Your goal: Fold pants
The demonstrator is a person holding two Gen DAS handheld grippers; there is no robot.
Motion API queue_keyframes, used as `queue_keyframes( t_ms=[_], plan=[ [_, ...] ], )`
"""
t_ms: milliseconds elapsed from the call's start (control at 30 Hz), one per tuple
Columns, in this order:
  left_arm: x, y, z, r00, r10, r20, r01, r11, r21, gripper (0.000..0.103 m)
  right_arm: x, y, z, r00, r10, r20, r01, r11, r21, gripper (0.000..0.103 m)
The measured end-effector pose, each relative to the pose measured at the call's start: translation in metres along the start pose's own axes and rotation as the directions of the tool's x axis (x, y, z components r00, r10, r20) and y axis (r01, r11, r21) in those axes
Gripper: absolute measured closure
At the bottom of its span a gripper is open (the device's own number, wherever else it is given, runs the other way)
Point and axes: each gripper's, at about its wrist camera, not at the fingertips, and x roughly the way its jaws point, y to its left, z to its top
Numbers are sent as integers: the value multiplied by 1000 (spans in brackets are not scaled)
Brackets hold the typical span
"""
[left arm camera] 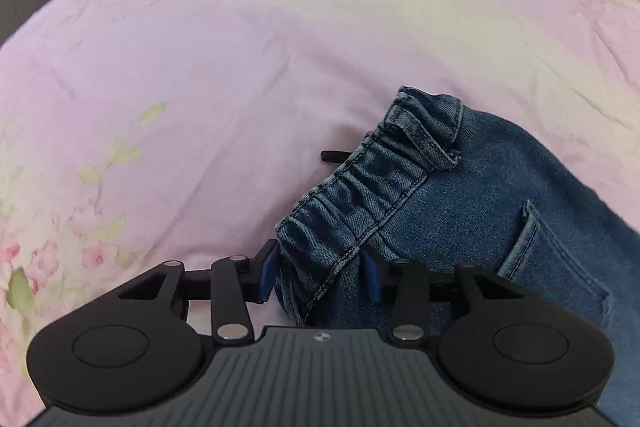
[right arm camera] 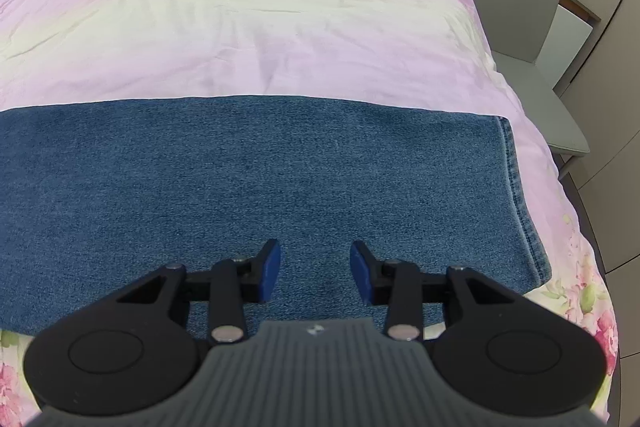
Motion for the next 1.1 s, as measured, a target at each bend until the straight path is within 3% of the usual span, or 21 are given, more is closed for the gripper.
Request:
queue_keyframes(
  t_ms=[100,167,300,467,567,667,767,833,900,967,1100],
  plan=[
    [-10,-10,1,999,47,2,-47,997,60,51,-12,5,-4,999,34,17,-34,999,-7,66],
    [-22,-13,4,998,65,10,-66,992,105,42,-23,12,-10,997,66,30,-65,998,-17,66],
    [-64,-20,-13,989,73,128,-101,969,227,38,-41,34,-29,988,147,52,-145,989,-31,64],
    [-124,-39,-53,984,-71,163,9,936,353,38,-60,71,-55,966,251,60,-249,968,-41,64],
    [-148,-62,-89,972,-195,131,121,894,431,39,-75,95,-73,945,317,80,-314,948,-49,64],
    [-153,-89,-136,953,-299,58,225,821,525,42,-85,122,-94,928,360,94,-354,932,-77,64],
    [-148,-114,-178,936,-351,18,274,761,589,42,-85,144,-115,917,387,98,-381,922,-69,64],
    [-138,-132,-201,931,-364,-21,302,739,602,42,-85,155,-128,914,392,101,-389,920,-49,64],
    [-129,-148,-220,930,-367,-32,310,733,605,42,-84,165,-140,912,398,98,-398,917,-28,64],
    [-117,-160,-230,942,-333,31,251,764,594,42,-84,170,-148,910,403,102,-403,915,-17,64],
    [-101,-167,-228,936,-348,52,269,803,531,43,-81,176,-156,907,407,107,-406,913,-32,63]
  ],
)
